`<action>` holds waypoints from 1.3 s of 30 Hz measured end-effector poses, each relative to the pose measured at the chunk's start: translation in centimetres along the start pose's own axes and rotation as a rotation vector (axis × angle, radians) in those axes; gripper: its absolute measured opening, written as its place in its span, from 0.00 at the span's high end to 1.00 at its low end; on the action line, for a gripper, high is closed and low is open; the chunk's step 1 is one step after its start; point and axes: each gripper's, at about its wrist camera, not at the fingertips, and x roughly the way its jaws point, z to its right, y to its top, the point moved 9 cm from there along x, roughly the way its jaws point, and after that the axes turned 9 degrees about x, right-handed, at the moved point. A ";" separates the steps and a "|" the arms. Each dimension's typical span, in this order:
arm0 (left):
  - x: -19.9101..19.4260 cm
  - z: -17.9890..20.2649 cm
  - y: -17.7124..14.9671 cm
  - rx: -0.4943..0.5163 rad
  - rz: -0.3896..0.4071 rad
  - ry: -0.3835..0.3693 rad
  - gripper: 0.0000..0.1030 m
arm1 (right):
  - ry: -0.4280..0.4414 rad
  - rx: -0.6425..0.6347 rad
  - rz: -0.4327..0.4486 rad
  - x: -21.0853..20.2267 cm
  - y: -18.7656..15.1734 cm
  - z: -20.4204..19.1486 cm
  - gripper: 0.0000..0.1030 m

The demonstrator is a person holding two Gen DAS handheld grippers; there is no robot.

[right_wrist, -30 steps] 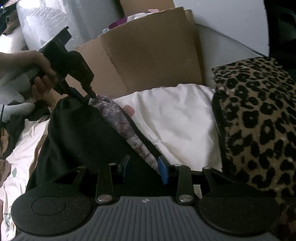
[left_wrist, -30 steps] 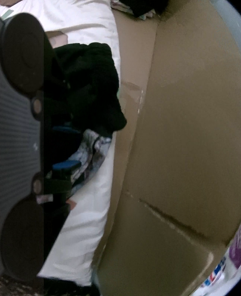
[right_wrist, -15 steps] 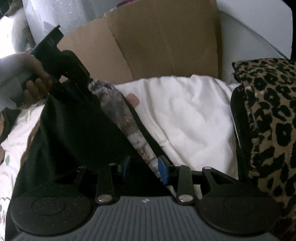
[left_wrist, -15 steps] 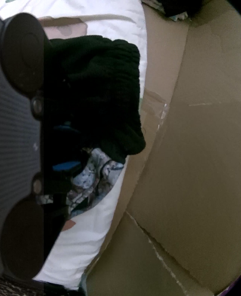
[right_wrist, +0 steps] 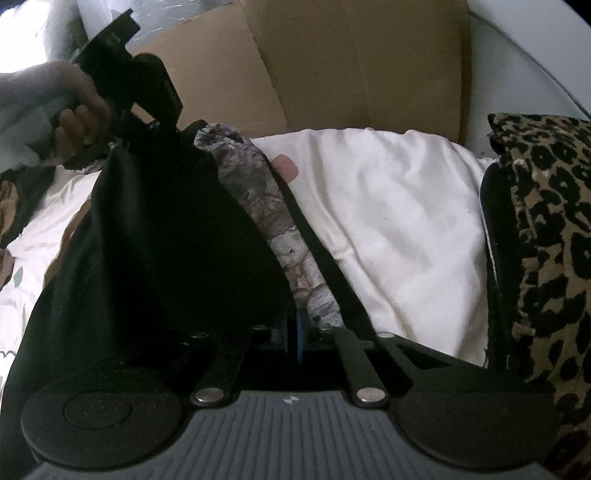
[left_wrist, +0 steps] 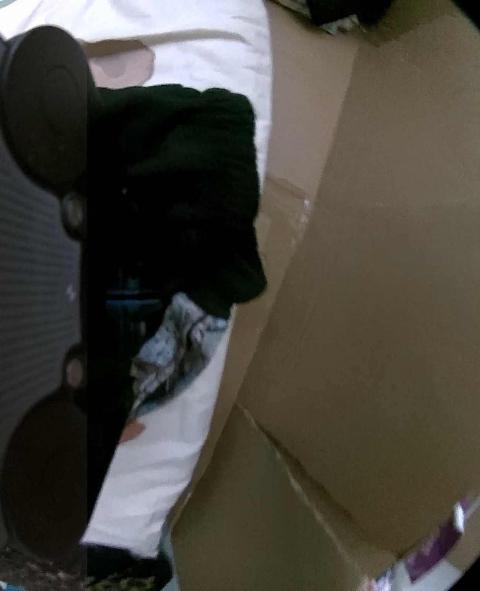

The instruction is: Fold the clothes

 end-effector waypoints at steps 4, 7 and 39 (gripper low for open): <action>-2.0 0.6 1.0 0.024 0.033 -0.042 0.98 | 0.004 -0.003 0.045 -1.3 0.3 -0.5 1.00; -3.4 1.2 1.9 0.050 0.063 -0.063 0.98 | 0.004 0.008 0.080 -2.3 0.6 -0.7 1.00; -1.0 6.5 1.1 0.233 0.064 -0.081 0.55 | -0.138 0.140 0.152 -3.6 1.2 3.2 0.82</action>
